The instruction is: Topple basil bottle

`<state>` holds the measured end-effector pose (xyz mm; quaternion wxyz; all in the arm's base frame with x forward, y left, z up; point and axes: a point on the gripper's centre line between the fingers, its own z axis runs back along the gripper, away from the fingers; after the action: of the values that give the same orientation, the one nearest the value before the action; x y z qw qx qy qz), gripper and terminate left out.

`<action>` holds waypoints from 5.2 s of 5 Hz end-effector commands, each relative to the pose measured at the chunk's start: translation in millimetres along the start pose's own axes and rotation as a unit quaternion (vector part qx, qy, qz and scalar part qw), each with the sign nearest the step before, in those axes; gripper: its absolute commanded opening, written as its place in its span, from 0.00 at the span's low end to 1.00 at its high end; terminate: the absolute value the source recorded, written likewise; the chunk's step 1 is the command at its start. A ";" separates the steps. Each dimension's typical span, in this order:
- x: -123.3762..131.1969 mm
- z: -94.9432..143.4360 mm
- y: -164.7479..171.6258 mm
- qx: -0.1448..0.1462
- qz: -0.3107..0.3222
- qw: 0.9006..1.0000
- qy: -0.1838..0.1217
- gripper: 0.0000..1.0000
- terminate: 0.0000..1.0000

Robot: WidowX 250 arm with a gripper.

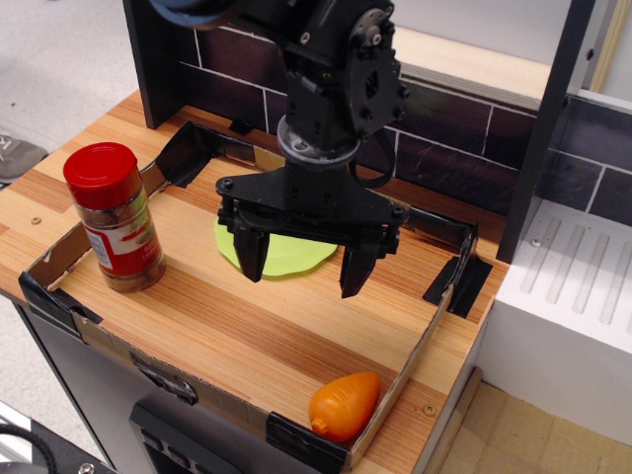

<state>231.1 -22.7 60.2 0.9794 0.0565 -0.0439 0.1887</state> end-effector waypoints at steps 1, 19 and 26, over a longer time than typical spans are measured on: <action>0.0 0.0 0.0 0.000 0.000 1.000 0.000 1.00 0.00; 65.2 12.3 157.5 -0.030 -0.552 0.833 -0.004 0.00 0.00; 25.6 20.9 124.8 0.094 -0.674 0.732 0.015 0.00 0.00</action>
<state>195.2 98.8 89.2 0.8413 0.1439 0.0504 -0.5186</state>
